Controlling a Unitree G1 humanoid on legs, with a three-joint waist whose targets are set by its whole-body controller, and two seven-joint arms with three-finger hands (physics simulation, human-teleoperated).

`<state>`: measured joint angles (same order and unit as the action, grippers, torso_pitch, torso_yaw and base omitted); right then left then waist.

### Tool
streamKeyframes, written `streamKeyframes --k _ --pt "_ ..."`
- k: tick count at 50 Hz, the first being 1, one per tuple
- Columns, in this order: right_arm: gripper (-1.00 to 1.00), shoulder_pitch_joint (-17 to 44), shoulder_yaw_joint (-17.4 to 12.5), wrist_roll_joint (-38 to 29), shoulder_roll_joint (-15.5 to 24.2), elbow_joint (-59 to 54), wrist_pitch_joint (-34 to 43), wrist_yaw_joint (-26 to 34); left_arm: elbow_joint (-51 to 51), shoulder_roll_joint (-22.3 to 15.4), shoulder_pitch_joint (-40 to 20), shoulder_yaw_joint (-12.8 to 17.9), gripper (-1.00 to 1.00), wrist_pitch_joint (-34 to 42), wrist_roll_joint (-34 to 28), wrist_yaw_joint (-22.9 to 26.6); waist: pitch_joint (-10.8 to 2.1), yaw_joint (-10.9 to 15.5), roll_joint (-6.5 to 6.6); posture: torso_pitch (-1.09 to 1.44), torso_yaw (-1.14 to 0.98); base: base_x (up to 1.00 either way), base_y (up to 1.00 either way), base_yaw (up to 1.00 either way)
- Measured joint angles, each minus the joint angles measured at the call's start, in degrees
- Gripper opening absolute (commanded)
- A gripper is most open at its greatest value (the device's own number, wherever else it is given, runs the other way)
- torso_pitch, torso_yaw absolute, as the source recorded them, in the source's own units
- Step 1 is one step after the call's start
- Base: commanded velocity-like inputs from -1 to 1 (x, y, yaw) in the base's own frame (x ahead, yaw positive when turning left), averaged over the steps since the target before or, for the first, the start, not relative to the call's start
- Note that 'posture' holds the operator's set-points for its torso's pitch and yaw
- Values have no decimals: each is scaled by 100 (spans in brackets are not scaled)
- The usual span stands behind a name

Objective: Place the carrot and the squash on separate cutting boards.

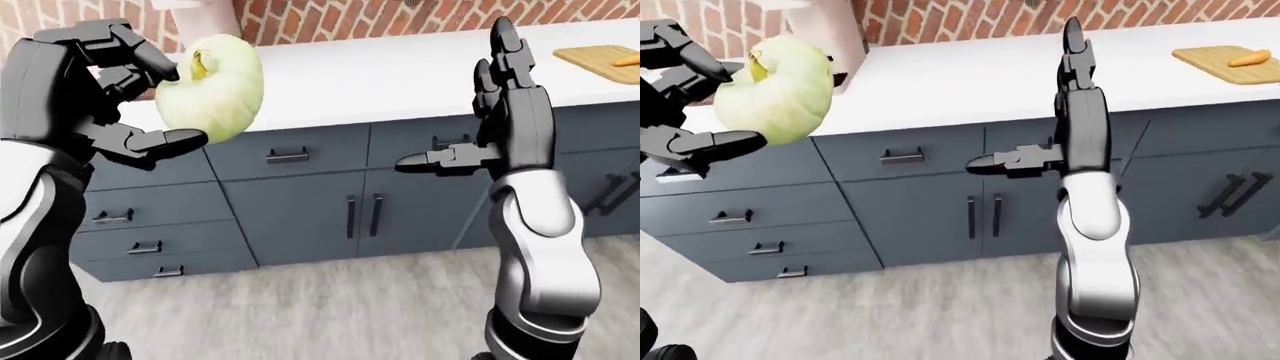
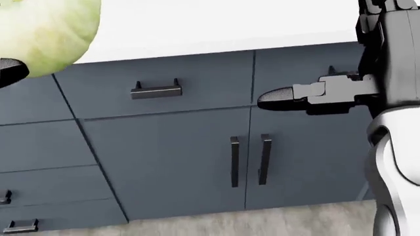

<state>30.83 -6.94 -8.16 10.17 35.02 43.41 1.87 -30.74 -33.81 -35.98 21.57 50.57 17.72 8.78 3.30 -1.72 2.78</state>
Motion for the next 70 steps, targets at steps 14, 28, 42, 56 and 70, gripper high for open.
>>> streamKeyframes --k 14,28,42,56,70 --pt "100 -163 -82 115 -63 3 -157 -32 69 77 86 -106 -51 14 -34 8 -2 122 -215 0 0 0 41 28" --pt "100 -226 -136 216 44 88 -113 -110 39 86 150 -78 -50 154 -141 -9 -59 65 -631 0 0 9 20 43" --pt "100 -217 -24 314 14 68 -130 -180 35 38 93 58 -50 88 -165 12 39 136 131 0 0 24 45 0" --pt "100 -229 -211 301 79 148 -78 -286 -47 112 80 -164 -51 101 -115 110 -79 96 -456 0 0 28 45 0" --pt "100 -327 -200 497 69 250 -142 -287 -37 107 58 -21 -51 158 -280 39 13 178 -60 0 0 28 43 0"
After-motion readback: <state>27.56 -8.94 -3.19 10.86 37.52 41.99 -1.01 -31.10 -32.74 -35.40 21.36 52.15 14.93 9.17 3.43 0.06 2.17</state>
